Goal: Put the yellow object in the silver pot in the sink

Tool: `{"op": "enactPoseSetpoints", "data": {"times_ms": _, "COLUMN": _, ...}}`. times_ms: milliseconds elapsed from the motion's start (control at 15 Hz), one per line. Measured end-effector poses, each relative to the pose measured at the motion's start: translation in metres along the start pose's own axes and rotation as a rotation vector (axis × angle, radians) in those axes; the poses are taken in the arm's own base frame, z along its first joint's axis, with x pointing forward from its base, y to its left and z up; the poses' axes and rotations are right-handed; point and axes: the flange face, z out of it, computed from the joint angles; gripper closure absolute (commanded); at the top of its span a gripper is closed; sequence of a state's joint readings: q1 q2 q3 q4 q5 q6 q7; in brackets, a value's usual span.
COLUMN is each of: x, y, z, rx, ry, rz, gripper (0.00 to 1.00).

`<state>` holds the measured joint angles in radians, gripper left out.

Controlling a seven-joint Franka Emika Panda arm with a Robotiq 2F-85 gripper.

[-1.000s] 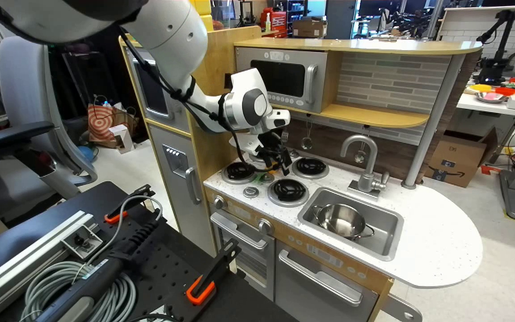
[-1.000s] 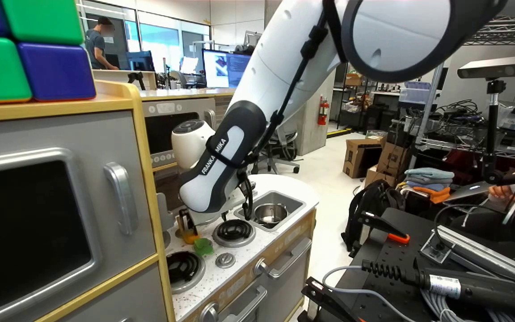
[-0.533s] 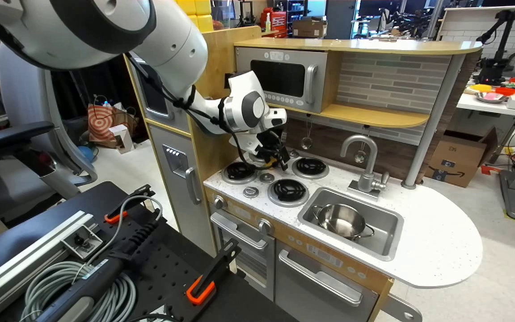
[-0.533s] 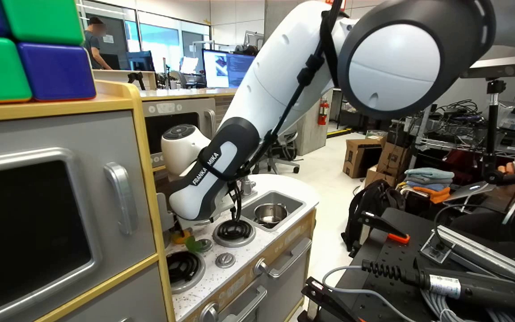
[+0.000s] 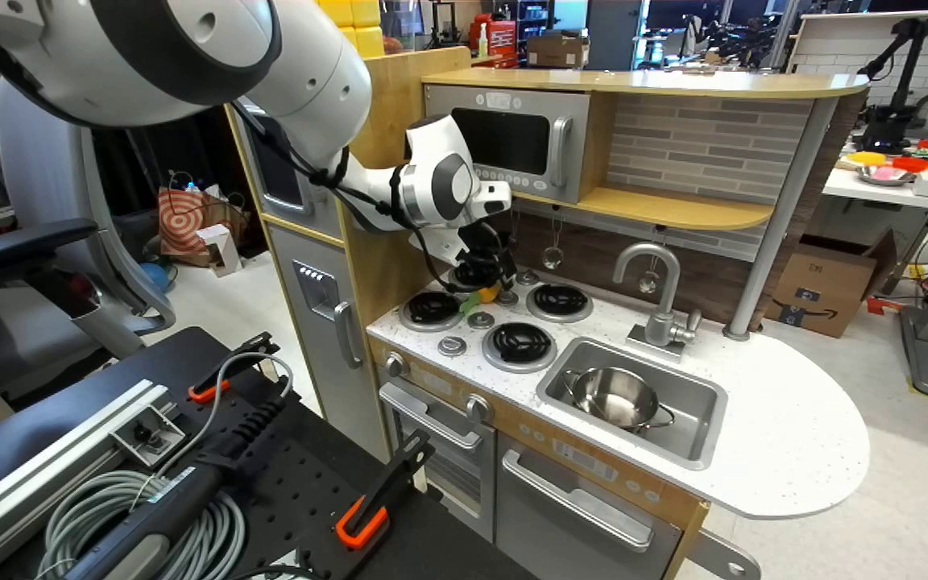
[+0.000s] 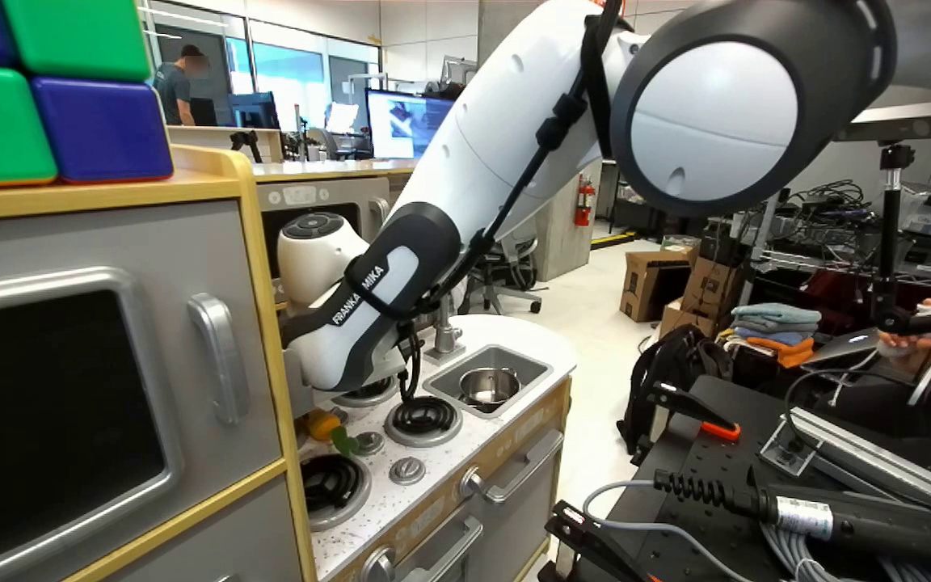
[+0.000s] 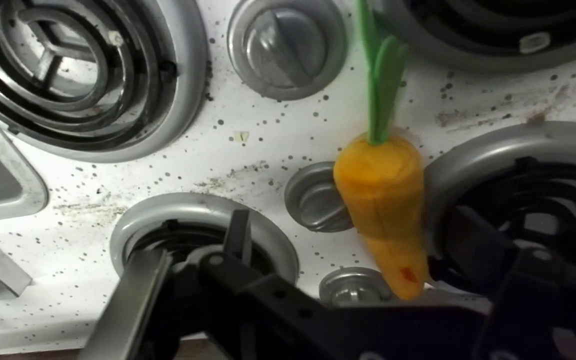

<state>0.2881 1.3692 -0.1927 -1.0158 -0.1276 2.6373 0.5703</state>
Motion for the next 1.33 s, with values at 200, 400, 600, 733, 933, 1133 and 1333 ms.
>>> {"op": "enactPoseSetpoints", "data": {"times_ms": 200, "x": 0.001, "y": 0.001, "z": 0.004, "rx": 0.005, "ry": 0.005, "rz": 0.0, "gripper": 0.0}}
{"op": "enactPoseSetpoints", "data": {"times_ms": 400, "x": -0.001, "y": 0.003, "z": 0.016, "rx": 0.008, "ry": -0.001, "rz": -0.001, "gripper": 0.26}}
{"op": "enactPoseSetpoints", "data": {"times_ms": 600, "x": -0.01, "y": 0.005, "z": 0.033, "rx": 0.005, "ry": -0.017, "rz": -0.009, "gripper": 0.49}}
{"op": "enactPoseSetpoints", "data": {"times_ms": 733, "x": -0.011, "y": 0.005, "z": 0.033, "rx": 0.007, "ry": -0.019, "rz": -0.015, "gripper": 0.64}}
{"op": "enactPoseSetpoints", "data": {"times_ms": 933, "x": -0.01, "y": 0.006, "z": 0.033, "rx": 0.01, "ry": -0.02, "rz": -0.015, "gripper": 0.88}}
{"op": "enactPoseSetpoints", "data": {"times_ms": 1133, "x": -0.007, "y": 0.008, "z": 0.031, "rx": 0.017, "ry": -0.016, "rz": -0.005, "gripper": 0.99}}
{"op": "enactPoseSetpoints", "data": {"times_ms": 1333, "x": -0.001, "y": 0.031, "z": 0.03, "rx": 0.003, "ry": -0.071, "rz": 0.007, "gripper": 0.97}}
